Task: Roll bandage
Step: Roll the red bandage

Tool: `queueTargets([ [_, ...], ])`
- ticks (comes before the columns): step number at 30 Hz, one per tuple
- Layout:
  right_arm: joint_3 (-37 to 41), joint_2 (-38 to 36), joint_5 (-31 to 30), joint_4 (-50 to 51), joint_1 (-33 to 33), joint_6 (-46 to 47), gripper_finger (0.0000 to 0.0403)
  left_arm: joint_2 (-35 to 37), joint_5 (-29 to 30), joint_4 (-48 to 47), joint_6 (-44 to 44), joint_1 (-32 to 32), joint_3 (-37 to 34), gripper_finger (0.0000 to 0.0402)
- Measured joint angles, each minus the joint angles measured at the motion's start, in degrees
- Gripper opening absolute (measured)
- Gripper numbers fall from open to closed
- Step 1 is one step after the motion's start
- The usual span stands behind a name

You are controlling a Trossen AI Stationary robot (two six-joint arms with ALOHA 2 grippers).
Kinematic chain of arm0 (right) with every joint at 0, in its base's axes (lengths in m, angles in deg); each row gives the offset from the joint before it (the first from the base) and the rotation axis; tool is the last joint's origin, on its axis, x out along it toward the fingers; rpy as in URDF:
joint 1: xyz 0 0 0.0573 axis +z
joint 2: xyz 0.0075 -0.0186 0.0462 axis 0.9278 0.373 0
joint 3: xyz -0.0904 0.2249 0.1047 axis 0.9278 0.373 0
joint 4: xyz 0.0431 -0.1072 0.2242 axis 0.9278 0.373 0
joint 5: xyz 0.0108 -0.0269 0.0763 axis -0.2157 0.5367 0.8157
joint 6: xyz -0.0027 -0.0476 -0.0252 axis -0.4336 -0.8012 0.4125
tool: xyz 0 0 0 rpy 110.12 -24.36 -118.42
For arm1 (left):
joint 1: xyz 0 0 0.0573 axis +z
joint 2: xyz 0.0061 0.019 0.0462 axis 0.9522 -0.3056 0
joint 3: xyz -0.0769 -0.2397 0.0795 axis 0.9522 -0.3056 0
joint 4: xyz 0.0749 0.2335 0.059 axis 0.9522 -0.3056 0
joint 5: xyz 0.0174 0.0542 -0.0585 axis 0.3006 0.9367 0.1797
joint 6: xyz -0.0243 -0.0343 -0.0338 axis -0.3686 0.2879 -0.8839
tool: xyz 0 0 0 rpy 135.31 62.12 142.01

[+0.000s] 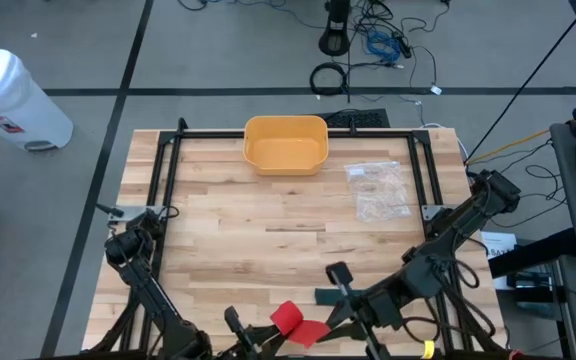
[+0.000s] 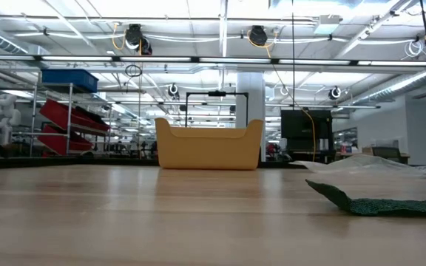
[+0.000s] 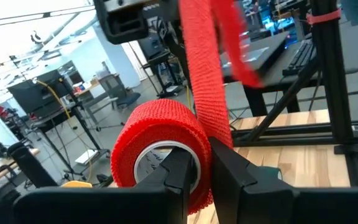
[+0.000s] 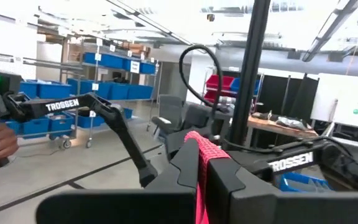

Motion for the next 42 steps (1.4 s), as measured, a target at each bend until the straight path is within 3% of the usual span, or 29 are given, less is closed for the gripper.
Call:
queueTargets([
  [11, 0.00, -1.44, 3.04, 2.64, -1.11, 1.24, 0.0000, 0.00, -6.86, -0.17, -2.20, 1.66, 0.00, 0.0050],
  [19, 0.00, -1.42, 2.94, 2.46, -2.21, 1.17, 0.0000, 0.02, -13.21, -8.26, -11.50, 3.97, 0.00, 0.0050],
  [28, 0.00, -1.55, 2.73, 5.48, -4.42, 3.80, 0.0001, 0.00, -16.24, -9.14, -13.07, 4.36, 0.00, 0.0050],
  [38, 0.02, -6.60, 3.30, 10.52, -7.69, 6.66, 0.0072, 0.00, -21.86, -9.39, -13.65, 4.40, 0.00, 0.0050],
  [42, 0.02, -8.17, 7.36, 11.59, -9.34, 9.26, 0.0108, 0.00, -21.90, -9.38, -13.68, 4.43, 0.00, 0.0050],
])
